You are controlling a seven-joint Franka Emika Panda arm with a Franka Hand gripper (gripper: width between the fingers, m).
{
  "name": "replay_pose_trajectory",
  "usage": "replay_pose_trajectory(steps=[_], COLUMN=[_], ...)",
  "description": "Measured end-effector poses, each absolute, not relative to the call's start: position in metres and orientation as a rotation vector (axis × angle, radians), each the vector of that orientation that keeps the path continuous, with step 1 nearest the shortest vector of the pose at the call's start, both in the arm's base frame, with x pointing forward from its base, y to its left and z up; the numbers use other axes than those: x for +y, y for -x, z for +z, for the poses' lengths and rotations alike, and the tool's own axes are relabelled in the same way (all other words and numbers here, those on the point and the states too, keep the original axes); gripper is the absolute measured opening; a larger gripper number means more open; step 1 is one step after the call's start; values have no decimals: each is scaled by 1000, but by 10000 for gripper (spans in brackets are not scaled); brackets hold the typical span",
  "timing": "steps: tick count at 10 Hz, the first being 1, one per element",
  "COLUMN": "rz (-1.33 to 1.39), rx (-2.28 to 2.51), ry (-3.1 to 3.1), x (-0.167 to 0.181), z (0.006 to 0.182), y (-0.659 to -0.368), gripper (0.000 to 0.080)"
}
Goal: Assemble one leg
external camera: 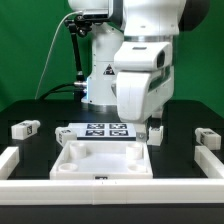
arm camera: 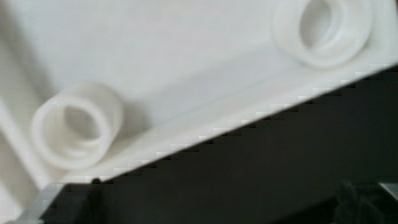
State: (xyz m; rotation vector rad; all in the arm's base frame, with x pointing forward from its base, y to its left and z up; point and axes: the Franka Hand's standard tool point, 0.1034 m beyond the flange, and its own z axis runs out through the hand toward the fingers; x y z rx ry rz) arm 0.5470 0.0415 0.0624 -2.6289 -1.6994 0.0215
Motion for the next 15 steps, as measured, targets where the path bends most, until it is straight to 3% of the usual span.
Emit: replay_pose_trajectory(steps=[4, 11, 15], rz=[18, 38, 39], rx=[-1748, -2045, -2058], ry=[2600, 2352, 2338], x=[39, -4, -3], z=[62, 32, 30], y=[-546, -510, -508], gripper=[650, 650, 650])
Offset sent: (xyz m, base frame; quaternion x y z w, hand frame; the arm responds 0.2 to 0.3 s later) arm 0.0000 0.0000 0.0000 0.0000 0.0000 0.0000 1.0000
